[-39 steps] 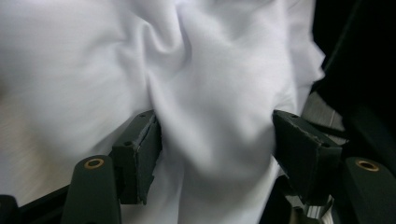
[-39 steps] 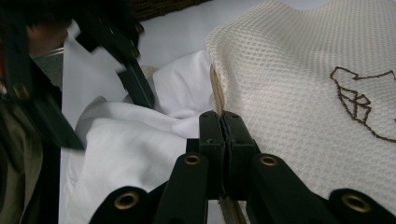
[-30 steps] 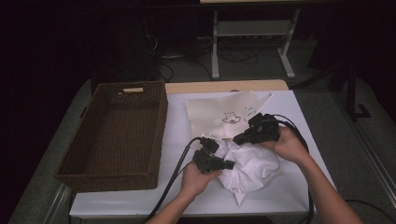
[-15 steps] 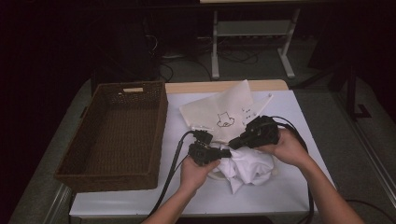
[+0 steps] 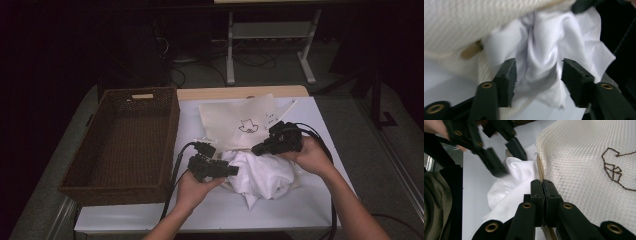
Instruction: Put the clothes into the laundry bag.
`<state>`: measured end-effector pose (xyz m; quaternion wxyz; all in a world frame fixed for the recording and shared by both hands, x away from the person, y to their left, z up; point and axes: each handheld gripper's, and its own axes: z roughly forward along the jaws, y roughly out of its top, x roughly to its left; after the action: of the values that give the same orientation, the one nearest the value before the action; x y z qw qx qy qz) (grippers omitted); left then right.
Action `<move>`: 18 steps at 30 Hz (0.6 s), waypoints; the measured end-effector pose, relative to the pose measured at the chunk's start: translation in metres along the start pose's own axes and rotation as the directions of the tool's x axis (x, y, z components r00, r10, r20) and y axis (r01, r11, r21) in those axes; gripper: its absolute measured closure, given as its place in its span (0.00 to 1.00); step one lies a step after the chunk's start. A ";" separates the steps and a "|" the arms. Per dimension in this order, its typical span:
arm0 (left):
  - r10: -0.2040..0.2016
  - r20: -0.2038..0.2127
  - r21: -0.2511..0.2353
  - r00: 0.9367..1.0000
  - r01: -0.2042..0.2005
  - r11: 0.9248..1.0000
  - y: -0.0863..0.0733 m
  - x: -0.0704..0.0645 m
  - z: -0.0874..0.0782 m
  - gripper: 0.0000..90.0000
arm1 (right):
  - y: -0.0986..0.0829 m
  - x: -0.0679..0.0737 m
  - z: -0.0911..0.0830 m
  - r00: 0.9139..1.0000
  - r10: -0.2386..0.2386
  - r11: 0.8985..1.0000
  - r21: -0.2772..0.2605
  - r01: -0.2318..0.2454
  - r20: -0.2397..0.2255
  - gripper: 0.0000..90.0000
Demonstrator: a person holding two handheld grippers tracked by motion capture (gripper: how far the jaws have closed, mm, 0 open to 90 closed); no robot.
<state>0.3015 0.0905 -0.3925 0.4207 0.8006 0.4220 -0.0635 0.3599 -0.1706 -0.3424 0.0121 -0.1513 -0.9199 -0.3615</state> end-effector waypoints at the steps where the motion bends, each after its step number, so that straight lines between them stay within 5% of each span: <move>1: -0.003 0.004 0.023 1.000 0.003 1.000 -0.003 0.001 0.000 0.45 | 0.000 0.000 0.000 1.000 0.001 1.000 -0.002 -0.001 0.001 0.97; 4: 0.005 0.003 0.079 1.000 -0.005 0.997 -0.012 0.003 0.006 0.45 | 0.000 -0.001 0.001 1.000 0.002 1.000 0.000 -0.002 0.006 0.96; 7: -0.015 0.036 0.085 0.999 0.012 0.996 -0.013 0.004 0.017 0.51 | 0.001 0.001 0.004 1.000 -0.003 1.000 0.010 0.003 0.004 0.96; 11: -0.017 0.063 0.047 0.998 0.015 0.999 -0.003 0.006 0.034 0.87 | 0.003 0.002 0.008 1.000 -0.013 1.000 0.018 0.013 -0.003 0.97; 18: -0.024 0.055 -0.047 0.998 0.026 0.999 0.018 0.001 0.043 0.94 | 0.005 0.010 0.006 0.998 -0.041 0.999 0.012 0.041 -0.040 0.97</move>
<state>0.3260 0.0542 -0.4089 0.4502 0.7829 0.4219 -0.0802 0.3527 -0.1610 -0.3424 0.0238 -0.1251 -0.9248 -0.3585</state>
